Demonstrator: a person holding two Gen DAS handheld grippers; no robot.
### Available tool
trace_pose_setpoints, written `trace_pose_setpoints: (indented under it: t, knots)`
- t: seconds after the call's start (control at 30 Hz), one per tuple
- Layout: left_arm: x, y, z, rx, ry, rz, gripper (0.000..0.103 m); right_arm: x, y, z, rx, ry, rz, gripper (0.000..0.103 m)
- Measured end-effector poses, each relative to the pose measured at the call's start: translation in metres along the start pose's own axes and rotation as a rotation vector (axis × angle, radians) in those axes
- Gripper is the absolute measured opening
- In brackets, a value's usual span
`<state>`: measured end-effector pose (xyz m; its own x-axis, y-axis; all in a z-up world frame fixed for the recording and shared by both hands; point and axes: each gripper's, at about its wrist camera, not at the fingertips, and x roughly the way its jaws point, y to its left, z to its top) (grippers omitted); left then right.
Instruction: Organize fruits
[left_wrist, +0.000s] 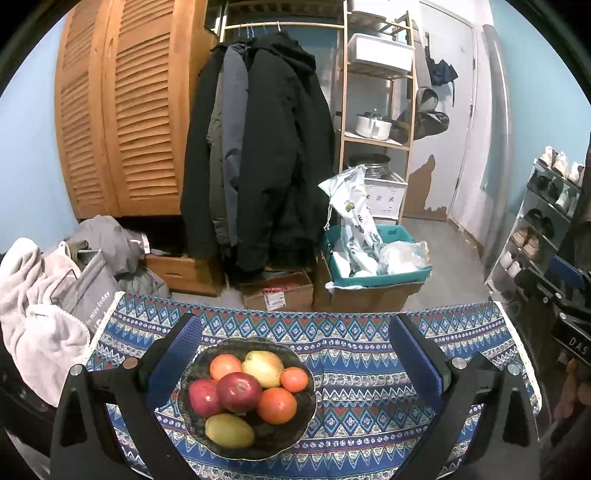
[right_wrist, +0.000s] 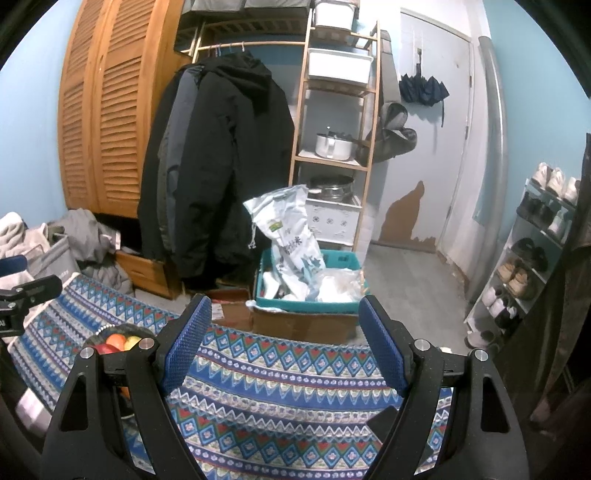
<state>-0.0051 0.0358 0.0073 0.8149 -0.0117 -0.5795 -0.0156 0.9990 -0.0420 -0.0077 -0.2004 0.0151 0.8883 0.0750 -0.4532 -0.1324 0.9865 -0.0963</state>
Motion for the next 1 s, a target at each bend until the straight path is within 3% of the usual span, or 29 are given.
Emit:
trace_pose_setpoints:
  t: [1.0]
  knots:
    - [-0.0011, 0.0022, -0.0003, -0.019, 0.002, 0.014, 0.102, 0.0016, 0.0027, -0.0003, -0.007, 0.007, 0.000, 0.081]
